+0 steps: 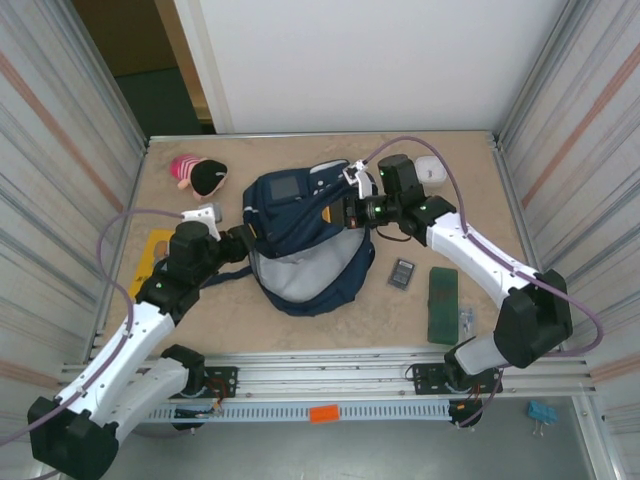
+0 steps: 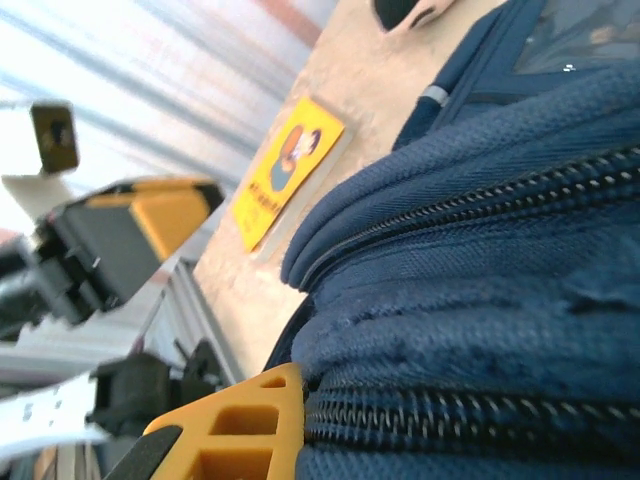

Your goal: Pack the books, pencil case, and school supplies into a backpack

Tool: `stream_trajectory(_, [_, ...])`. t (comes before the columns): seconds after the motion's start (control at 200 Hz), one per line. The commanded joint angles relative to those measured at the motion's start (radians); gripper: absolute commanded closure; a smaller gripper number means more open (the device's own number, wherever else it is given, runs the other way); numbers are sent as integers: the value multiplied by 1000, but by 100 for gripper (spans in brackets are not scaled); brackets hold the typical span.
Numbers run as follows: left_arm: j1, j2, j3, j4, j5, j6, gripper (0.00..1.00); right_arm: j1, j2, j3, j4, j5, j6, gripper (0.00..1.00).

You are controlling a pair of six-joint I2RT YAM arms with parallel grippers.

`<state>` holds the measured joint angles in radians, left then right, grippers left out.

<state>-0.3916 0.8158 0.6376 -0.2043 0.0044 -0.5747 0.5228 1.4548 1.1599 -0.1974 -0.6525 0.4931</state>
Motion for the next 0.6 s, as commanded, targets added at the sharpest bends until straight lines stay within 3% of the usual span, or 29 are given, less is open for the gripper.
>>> stream_trajectory(0.0, [3,-4,2,-62,36,-37,46,16,9,-39,228,171,86,100])
stream_trajectory(0.236, [3,46,-12,-44,48,-83,47,87,54,-133,281,312,181,93])
stream_trajectory(0.501, [3,107,-39,-1,62,-117,47,168,98,-261,227,355,404,52])
stream_trajectory(0.591, [3,127,-43,-12,43,-119,47,200,93,-267,140,373,429,44])
